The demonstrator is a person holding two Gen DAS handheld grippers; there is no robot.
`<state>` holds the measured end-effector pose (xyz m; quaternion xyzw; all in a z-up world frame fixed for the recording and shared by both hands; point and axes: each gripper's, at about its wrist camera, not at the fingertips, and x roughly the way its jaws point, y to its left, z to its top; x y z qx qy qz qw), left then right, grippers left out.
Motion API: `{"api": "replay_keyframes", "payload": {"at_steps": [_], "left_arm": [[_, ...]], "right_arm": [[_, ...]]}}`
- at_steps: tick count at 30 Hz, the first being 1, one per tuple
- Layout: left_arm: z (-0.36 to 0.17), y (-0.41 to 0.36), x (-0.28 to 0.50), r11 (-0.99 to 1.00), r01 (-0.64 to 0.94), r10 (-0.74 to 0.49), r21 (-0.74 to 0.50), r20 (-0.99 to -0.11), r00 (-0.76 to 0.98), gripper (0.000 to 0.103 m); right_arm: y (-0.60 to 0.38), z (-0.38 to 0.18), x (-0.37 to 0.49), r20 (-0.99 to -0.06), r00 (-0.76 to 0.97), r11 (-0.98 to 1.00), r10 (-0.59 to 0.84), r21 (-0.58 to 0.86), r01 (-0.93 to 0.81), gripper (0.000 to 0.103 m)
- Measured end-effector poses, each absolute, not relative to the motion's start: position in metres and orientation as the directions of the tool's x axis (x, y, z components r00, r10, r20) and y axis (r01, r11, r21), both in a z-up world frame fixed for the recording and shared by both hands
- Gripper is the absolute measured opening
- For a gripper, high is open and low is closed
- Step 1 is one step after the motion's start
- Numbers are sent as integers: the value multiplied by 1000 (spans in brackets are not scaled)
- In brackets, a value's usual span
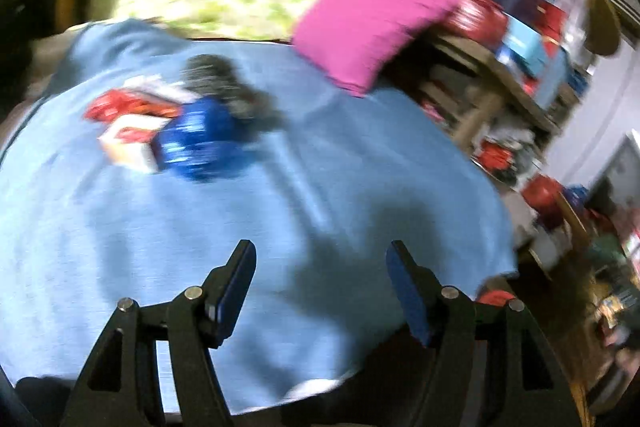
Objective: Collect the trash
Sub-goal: 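Return both tools to the bed above the remaining trash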
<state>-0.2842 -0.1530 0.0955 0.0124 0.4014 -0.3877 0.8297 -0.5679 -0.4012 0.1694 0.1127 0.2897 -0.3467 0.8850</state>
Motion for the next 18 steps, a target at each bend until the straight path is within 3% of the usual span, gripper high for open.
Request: {"api": "replay_keyframes", "payload": {"at_steps": [3,4,5,6,7,10,15,18], "left_arm": [[90,-124,-261,753,597,-592,-277,-681,432,68],[89,-117,-257,765,583,-583,-274,-679,446,68],[89,-110,-252,777,569,-572,-269,-679,461,68],[88,-102,-246,790,551,-562,-269,-677,476,68],[87,-96,-241,798,537,-557,-273,-675,484,68],[81,-74,-231,817,498,-545,-291,-673,500,68],[76,-58,-225,838,466,-520,-284,-678,520,68],[71,-53,-215,850,444,-505,-285,-683,528,68]], "right_arm": [[-371,225,-555,-386,709,778,-590,-36,627,71],[-359,246,-550,-299,737,783,-607,-68,618,78],[-350,257,-547,-245,745,779,-621,-91,620,95],[-341,267,-539,-179,754,775,-632,-125,619,103],[-336,269,-526,-165,765,783,-622,-158,602,103],[-338,255,-477,-337,764,835,-550,-195,515,103],[-311,236,-429,-327,838,899,-437,-157,408,103],[-305,211,-389,-405,859,948,-314,-79,310,103]]}}
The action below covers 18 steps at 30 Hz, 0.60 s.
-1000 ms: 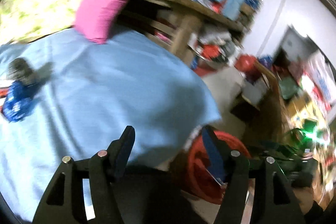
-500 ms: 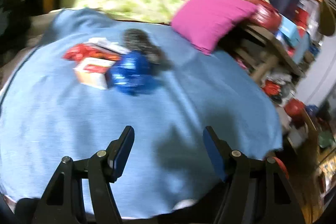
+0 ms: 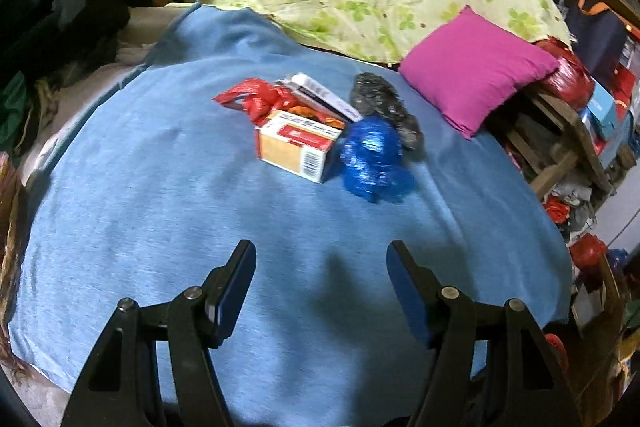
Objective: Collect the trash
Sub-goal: 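Return both tools to the bed above the remaining trash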
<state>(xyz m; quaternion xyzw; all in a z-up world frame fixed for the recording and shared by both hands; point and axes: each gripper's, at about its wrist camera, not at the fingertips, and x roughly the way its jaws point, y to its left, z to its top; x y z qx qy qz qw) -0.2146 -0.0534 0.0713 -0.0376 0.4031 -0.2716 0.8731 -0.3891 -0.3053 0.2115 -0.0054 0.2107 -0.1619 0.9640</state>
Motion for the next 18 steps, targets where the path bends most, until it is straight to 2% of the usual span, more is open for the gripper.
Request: {"api": "replay_keyframes", "payload": {"at_steps": [5,6,8,12,18], "left_arm": [[66,-47,-198,865,416,-483,-280,-689,540,68],[64,-44,-194,867,408,-482,-285,-689,542,68],[62,-40,-189,870,395,-480,-294,-687,546,68],[52,-32,-179,880,361,-467,-308,-698,543,68],[41,-25,-169,886,324,-461,-333,-714,527,68]], "right_arm": [[-290,126,-291,-714,698,988,53,137,66,103],[-284,112,-279,-741,668,990,70,132,43,103],[-265,83,-262,-759,651,999,37,53,4,103],[-253,55,-235,-781,624,1000,-6,-6,2,103],[-281,47,-212,-775,621,989,-116,-31,146,103]]}}
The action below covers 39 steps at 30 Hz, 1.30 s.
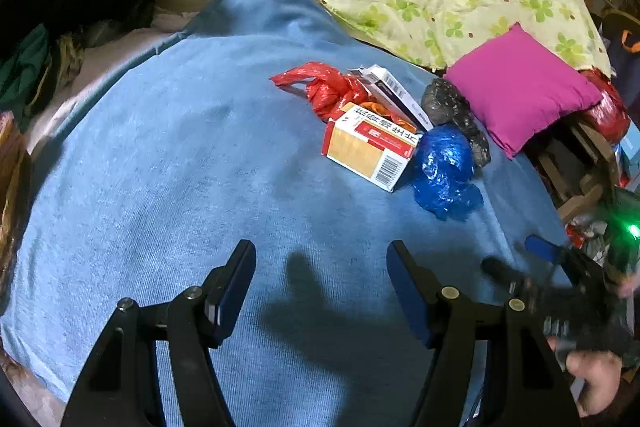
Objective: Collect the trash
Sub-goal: 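Return both tools to the bed above the remaining trash, then grasp the blue plastic bag with the right tool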
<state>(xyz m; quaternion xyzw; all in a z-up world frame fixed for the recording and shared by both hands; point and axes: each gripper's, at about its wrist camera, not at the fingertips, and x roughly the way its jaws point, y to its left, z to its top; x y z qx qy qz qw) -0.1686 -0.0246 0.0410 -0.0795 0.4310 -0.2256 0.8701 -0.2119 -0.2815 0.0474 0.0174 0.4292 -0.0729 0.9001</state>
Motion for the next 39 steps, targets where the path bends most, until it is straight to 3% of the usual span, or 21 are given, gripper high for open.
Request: {"api": "replay_keyframes", "payload": {"at_steps": [6,10,14,16,24,26,30,39], "left_arm": [[34,-27,-163,897,299,-439,-325,-731,523,68],[28,-29,-160,896,293,-440,-333,-744,503,68],[25,-31,-158,899,289,-434,-329,-752,497,68],[24,-32,-158,899,290,-434,-328,-756,491,68],[24,-31,-157,901,279,-431,-331,-755,495,68],[25,-29,-157,900,277,-433,-336,-751,498,68],[25,-29,-157,899,279,-435,-337,-751,497,68],[29,-24,-159,904,268,-427,-334,-740,519,68]], "right_arm": [[-368,50,-181,-771,584,922,-255,-11,388,103],[-400,38,-165,-767,565,894,-304,-25,447,103],[-409,6,-159,-826,507,899,-247,-1,437,103],[-416,6,-168,-808,546,891,-219,62,449,103],[-418,18,-162,-856,489,895,-171,73,440,103],[-404,35,-171,-815,563,904,-138,129,407,101],[-348,68,-183,-728,673,947,-131,108,302,101],[-276,67,-163,-726,687,977,-31,123,175,101]]}}
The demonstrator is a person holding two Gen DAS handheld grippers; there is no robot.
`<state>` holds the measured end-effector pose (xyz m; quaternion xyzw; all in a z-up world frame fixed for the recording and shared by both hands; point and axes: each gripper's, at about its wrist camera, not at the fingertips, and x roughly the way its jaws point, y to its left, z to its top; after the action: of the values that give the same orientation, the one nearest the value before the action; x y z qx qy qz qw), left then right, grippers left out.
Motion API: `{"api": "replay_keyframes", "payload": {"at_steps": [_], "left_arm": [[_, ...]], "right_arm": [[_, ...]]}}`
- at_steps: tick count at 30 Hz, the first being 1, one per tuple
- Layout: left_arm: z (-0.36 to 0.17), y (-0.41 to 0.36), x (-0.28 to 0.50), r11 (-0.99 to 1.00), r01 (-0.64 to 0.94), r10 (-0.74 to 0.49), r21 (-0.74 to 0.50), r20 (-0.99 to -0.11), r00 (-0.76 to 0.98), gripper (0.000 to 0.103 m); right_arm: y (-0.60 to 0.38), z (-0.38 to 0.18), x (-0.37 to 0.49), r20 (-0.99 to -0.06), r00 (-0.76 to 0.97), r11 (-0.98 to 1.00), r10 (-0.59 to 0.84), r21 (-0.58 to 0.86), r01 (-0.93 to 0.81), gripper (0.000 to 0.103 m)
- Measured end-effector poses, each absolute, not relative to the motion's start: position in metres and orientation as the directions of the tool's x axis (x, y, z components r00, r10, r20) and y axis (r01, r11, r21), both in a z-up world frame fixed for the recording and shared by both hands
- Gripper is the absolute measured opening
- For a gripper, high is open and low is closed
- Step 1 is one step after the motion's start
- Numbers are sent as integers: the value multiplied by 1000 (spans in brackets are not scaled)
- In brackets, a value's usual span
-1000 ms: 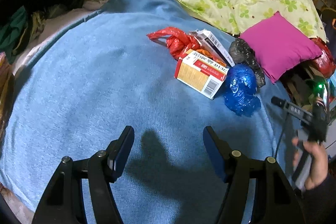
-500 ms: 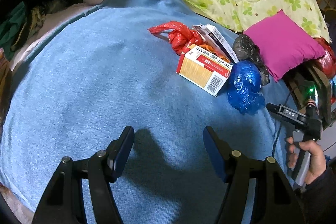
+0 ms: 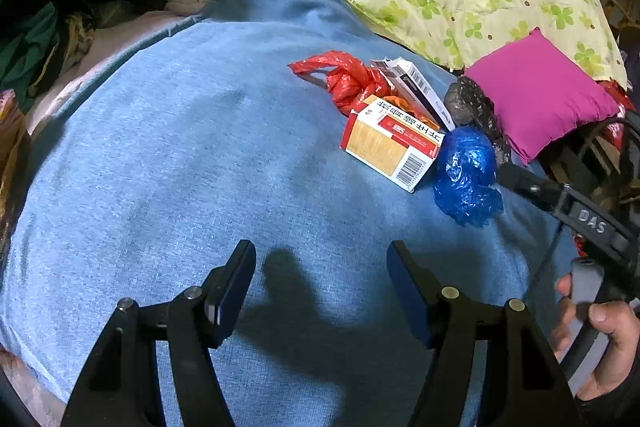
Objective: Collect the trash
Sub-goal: 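Grasp the blue plastic bag with the right tool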
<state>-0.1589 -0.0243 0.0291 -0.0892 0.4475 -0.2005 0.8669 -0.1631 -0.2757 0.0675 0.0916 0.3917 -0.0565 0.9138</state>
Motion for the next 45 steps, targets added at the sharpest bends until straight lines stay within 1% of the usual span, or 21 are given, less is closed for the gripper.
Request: {"api": "replay_keyframes", "payload": {"at_steps": [4,10,12,13,14,15,17,20,25,27,31,36,38,41,43,45], "left_arm": [[30,-23,-159,905,265,-424,-332,-737,526,68],[29,-23,-158,905,260,-426,-337,-737,525,68],[29,-23,-158,905,261,-424,-335,-738,525,68],[29,-23,-158,906,261,-424,-334,-738,525,68],[29,-23,-158,906,260,-422,-333,-737,527,68],[29,-23,-158,908,258,-419,-330,-737,530,68],[29,-23,-158,912,256,-411,-321,-739,533,68],[30,-29,-156,914,274,-404,-300,-747,528,68],[40,-48,-142,909,321,-404,-265,-747,528,69],[44,-60,-131,904,345,-410,-252,-739,535,72],[47,-85,-111,882,389,-451,-267,-721,527,74],[46,-117,-94,867,457,-442,-197,-728,524,74],[48,-122,-89,875,441,-431,-201,-738,520,74],[50,-127,-85,883,382,-445,-273,-746,496,74],[52,-135,-82,901,327,-422,-287,-757,499,74],[54,-147,-75,923,276,-379,-269,-769,516,74]], "right_arm": [[-271,61,-150,-725,688,969,-33,144,199,101],[-284,45,-126,-758,651,926,30,266,268,101],[-285,40,-121,-767,641,921,41,278,273,88],[-285,36,-117,-772,634,917,54,289,274,74],[-286,33,-116,-774,629,912,71,305,273,70],[-286,32,-116,-774,628,910,82,315,269,69],[-283,32,-115,-769,634,917,88,311,249,62],[-283,35,-119,-759,644,929,96,301,217,57],[-295,39,-137,-736,669,921,108,328,211,56],[-300,39,-144,-723,681,914,115,346,214,56],[-308,40,-165,-700,706,909,106,356,217,56],[-312,40,-181,-679,725,905,116,373,204,56],[-315,42,-183,-667,734,900,125,388,199,56],[-318,40,-183,-650,747,883,138,422,204,56],[-323,41,-185,-638,756,870,145,446,209,56],[-327,45,-189,-623,771,867,134,451,214,56]]}}
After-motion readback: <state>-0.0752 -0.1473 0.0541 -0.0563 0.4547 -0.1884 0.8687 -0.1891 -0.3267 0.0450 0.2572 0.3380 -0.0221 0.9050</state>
